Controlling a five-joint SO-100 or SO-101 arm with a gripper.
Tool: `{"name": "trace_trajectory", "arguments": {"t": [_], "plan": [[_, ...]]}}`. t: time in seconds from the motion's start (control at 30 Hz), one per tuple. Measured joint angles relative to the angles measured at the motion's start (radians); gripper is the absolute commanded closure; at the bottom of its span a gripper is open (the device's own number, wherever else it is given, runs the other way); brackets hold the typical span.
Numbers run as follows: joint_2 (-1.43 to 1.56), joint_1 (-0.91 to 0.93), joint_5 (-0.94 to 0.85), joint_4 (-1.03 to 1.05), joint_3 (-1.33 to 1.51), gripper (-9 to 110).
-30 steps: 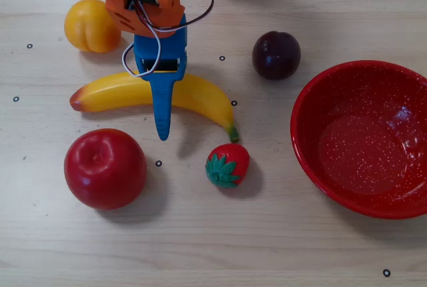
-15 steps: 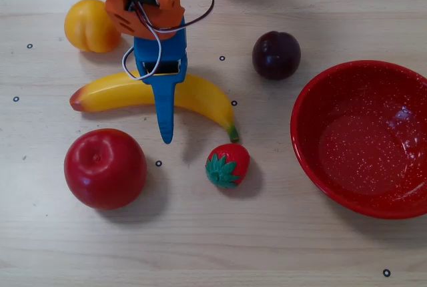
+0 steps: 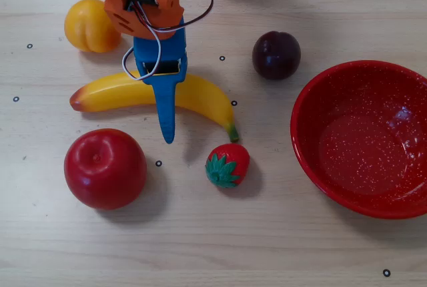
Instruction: Put the banana in the red bowl.
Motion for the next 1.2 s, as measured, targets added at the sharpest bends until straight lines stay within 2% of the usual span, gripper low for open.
{"name": "trace_trajectory", "arguments": {"t": [0.53, 0.83, 1.2], "plan": [[-0.014, -0.048, 0.025, -0.011, -0.035, 39], [-0.014, -0.051, 0.029, -0.012, -0.035, 51], [-0.014, -0.051, 0.029, -0.012, -0.035, 60]]}}
